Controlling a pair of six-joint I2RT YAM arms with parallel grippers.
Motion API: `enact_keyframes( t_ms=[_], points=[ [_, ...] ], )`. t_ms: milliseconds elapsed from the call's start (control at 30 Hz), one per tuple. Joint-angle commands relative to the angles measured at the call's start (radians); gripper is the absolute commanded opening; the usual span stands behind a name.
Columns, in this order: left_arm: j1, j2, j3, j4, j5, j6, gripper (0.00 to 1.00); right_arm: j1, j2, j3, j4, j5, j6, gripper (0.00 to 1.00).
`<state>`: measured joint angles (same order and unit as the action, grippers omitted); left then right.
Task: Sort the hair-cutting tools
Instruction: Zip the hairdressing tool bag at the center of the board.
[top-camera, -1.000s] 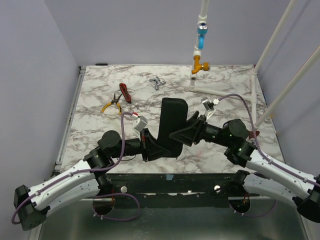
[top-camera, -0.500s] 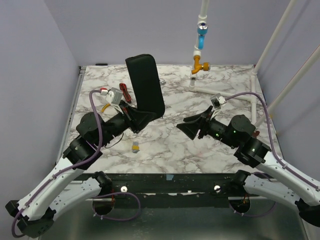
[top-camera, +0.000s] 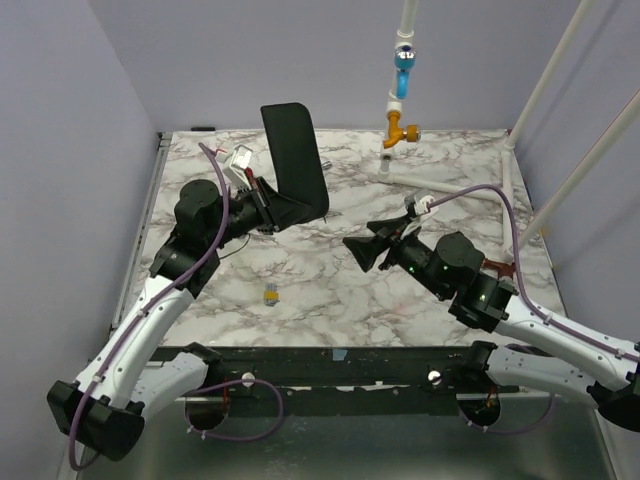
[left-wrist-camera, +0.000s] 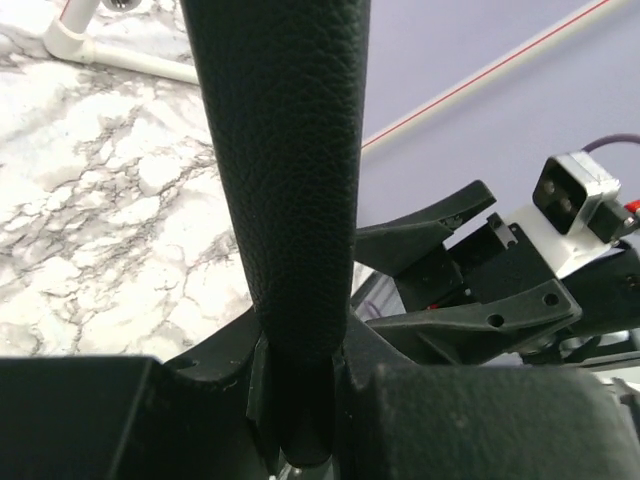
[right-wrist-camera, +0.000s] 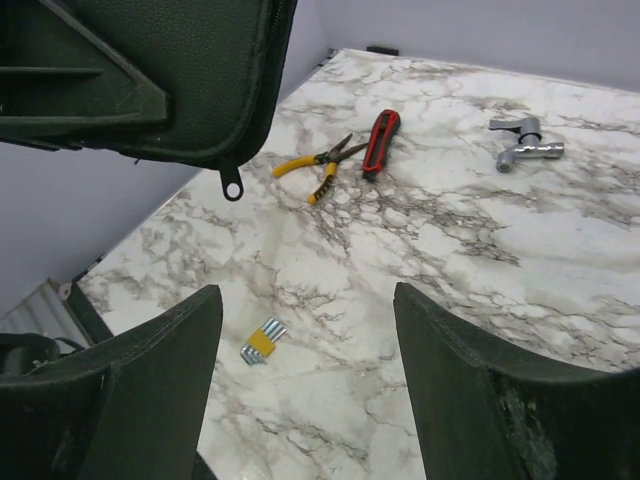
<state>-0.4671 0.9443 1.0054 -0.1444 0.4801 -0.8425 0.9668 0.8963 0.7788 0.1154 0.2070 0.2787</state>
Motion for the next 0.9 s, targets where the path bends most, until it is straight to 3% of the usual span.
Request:
enact_keyframes(
  t_ms=[0,100,233,567,867],
  points=[
    [0.109,0.026,-0.094,0.306,0.286,-0.19,0.0,0.006,-0.002,-0.02,0.052,0.076,-0.064,0.72],
    [0.119,0.051,-0.13,0.353,0.335,-0.208,0.0,0.009,0.037,0.032,-0.043,0.004,-0.076,0.68],
    [0.12,0.075,-0.153,0.388,0.36,-0.226,0.0,0.01,0.064,0.02,-0.017,-0.069,-0.068,0.66],
    [0.121,0.087,-0.136,0.397,0.405,-0.2,0.0,0.014,0.129,0.046,-0.062,-0.051,-0.057,0.66],
    [0.12,0.072,-0.165,0.361,0.356,-0.181,0.0,0.014,0.094,-0.015,0.019,-0.123,-0.035,0.64]
  ],
)
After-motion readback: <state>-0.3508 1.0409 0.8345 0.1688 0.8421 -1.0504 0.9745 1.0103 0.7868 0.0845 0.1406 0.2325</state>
